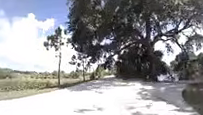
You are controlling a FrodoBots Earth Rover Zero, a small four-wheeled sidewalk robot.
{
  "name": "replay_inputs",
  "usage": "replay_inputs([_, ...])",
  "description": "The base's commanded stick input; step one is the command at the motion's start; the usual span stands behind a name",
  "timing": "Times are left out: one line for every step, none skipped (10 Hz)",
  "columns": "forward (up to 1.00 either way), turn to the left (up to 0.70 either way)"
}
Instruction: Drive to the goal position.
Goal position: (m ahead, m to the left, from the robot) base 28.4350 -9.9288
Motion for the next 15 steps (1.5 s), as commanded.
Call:
replay_inputs([0.85,0.00])
replay_inputs([0.85,0.00])
replay_inputs([0.85,0.00])
replay_inputs([0.85,0.00])
replay_inputs([0.85,0.00])
replay_inputs([0.85,0.00])
replay_inputs([0.85,0.00])
replay_inputs([0.85,0.00])
replay_inputs([0.85,0.00])
replay_inputs([0.85,0.00])
replay_inputs([0.85,0.00])
replay_inputs([0.85,0.00])
replay_inputs([0.85,0.00])
replay_inputs([0.85,0.00])
replay_inputs([0.85,0.00])
